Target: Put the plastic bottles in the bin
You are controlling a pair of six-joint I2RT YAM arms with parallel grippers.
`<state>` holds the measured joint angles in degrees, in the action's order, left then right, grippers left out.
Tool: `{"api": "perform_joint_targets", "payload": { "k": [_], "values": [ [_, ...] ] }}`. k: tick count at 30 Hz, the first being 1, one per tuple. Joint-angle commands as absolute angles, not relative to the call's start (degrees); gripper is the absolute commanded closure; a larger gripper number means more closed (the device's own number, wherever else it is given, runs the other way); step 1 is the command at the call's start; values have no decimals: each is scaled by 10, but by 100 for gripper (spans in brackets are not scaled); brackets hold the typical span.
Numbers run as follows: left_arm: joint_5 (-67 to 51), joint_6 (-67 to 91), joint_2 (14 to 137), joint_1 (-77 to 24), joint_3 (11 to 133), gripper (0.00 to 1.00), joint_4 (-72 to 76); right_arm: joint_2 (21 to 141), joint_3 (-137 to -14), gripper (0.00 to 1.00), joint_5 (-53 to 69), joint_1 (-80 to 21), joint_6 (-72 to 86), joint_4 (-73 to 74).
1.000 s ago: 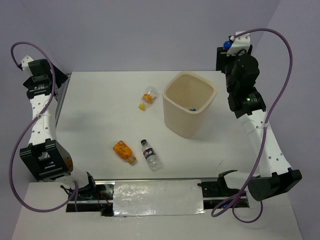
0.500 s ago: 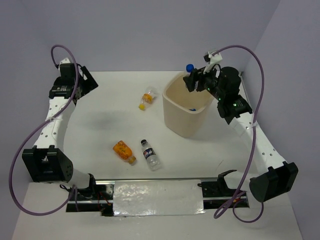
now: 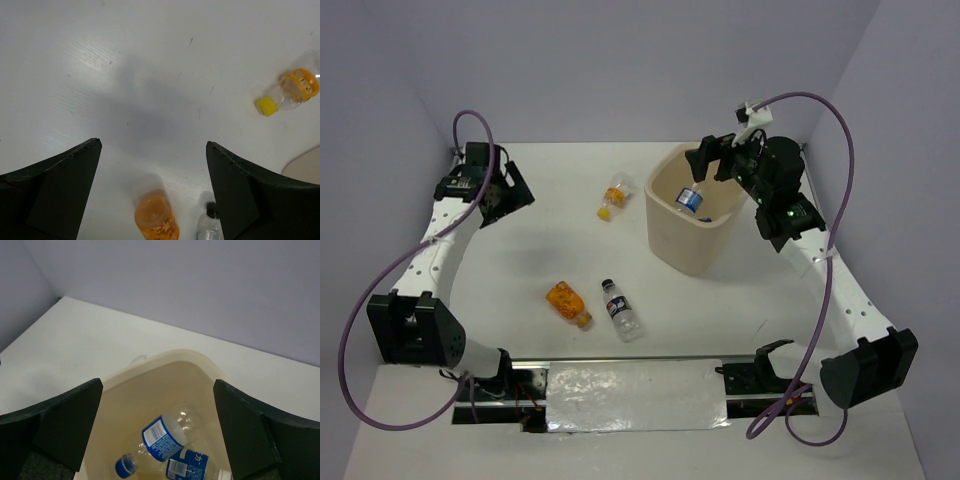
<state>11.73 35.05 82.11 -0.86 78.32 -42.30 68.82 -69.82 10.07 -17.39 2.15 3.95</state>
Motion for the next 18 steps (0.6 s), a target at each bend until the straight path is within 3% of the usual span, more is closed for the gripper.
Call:
{"api": "perform_joint_targets", "payload": {
  "k": [1, 2, 4, 14, 18],
  "values": [
    [113, 377, 794, -47, 773, 1, -501, 655, -699, 0, 4, -175, 65, -18],
    [119, 383, 789, -57, 771, 1, -517, 654, -700, 0, -77, -173, 84, -6],
    [135, 401, 781, -89, 762, 1, -547, 657, -705, 0, -121, -167, 129, 13],
    [90, 507, 676, -200, 626, 0, -581, 675, -761, 0, -238, -113, 172, 142],
    [96, 564, 683, -255, 583, 1, -543, 660, -741, 0, -218, -73, 215, 149]
  ]
}}
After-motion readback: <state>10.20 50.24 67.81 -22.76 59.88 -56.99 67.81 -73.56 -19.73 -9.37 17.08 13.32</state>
